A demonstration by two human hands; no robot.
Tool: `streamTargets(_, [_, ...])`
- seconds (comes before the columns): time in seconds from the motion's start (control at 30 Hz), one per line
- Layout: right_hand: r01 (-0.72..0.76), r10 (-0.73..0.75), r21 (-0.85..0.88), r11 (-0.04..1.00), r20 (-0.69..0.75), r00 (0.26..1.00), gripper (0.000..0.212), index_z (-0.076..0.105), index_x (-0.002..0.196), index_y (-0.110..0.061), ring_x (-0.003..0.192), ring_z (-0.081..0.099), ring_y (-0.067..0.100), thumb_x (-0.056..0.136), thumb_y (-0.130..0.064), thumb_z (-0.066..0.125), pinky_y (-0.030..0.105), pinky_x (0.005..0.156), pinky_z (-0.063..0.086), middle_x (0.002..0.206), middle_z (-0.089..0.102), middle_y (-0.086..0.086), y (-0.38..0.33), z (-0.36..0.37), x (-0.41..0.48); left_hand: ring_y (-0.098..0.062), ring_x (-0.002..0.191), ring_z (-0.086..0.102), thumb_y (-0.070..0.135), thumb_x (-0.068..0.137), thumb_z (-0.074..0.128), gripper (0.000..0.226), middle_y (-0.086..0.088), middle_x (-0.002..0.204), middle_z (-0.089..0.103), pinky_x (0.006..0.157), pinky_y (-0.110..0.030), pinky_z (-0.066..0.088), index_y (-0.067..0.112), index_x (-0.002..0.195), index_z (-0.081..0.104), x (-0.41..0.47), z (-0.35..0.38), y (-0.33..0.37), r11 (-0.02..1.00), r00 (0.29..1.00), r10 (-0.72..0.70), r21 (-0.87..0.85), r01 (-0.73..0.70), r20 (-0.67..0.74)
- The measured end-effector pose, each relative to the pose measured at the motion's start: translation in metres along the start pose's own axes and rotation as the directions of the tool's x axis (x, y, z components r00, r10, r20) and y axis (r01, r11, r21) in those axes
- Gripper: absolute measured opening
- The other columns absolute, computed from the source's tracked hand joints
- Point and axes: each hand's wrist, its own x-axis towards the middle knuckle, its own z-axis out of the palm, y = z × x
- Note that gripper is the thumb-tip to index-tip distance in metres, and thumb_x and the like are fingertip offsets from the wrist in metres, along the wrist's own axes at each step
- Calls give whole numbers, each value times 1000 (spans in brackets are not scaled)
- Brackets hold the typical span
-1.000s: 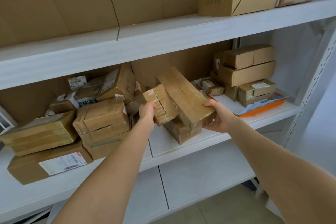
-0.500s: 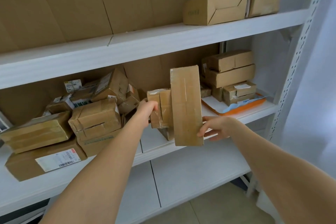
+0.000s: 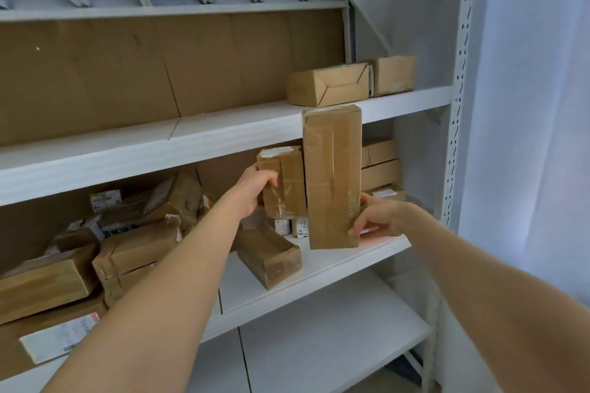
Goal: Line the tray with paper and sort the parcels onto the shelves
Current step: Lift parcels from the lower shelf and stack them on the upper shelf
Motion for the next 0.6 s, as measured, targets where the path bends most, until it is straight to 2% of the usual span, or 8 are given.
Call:
streamTargets(0.1, [97,-96,30,995,-20,995,81,41,136,-31,110,57,28,77,16,67,45,104,46,123,55,4,-26,-15,-19,-30,93,56,-3,75,46,21,-9,88,56,94,-50,45,15,85,52,-3,1,32,998,998,63,-1,-63,-3])
streamTargets(0.17, [173,-170,87,981,-39,985,76,42,136,-32,106,59,26,80,14,64,40,96,49,121,57,4,-43,-22,-32,-28,89,56,-1,77,46,19,-8,87,55,84,-47,48,16,85,50,-5,-2,54,995,995,98,-19,-98,-5])
streamTargets(0.27, [281,-274,167,945,-65,960,68,46,137,-33,111,54,29,83,6,61,39,84,52,126,52,6,-70,-26,-47,-22,77,52,0,80,45,19,-5,83,52,66,-39,46,16,87,51,-7,-10,86,986,986,155,-55,-158,-56])
streamTargets(0.37, [378,-367,268,886,-92,926,54,51,132,-28,119,49,32,86,-1,59,43,93,51,127,47,10,-100,-27,-58,-23,75,53,2,83,46,17,-5,79,53,64,-38,47,15,91,54,-7,-20,118,971,970,223,-62,-229,-100])
streamTargets(0.47, [421,-372,382,822,-199,907,24,54,110,-17,115,54,34,89,-13,64,44,96,52,120,51,13,-133,-22,-67,-25,73,58,5,86,49,12,-8,82,60,61,-36,49,15,88,56,-4,-30,144,958,955,259,-84,-273,-147])
streamTargets(0.6, [472,-357,369,801,-339,871,40,46,118,-19,109,57,32,88,-31,70,47,91,55,118,53,12,-176,-12,-62,-25,82,63,7,89,55,11,-10,98,64,63,-38,53,14,98,58,6,-44,163,945,940,276,-121,-304,-200])
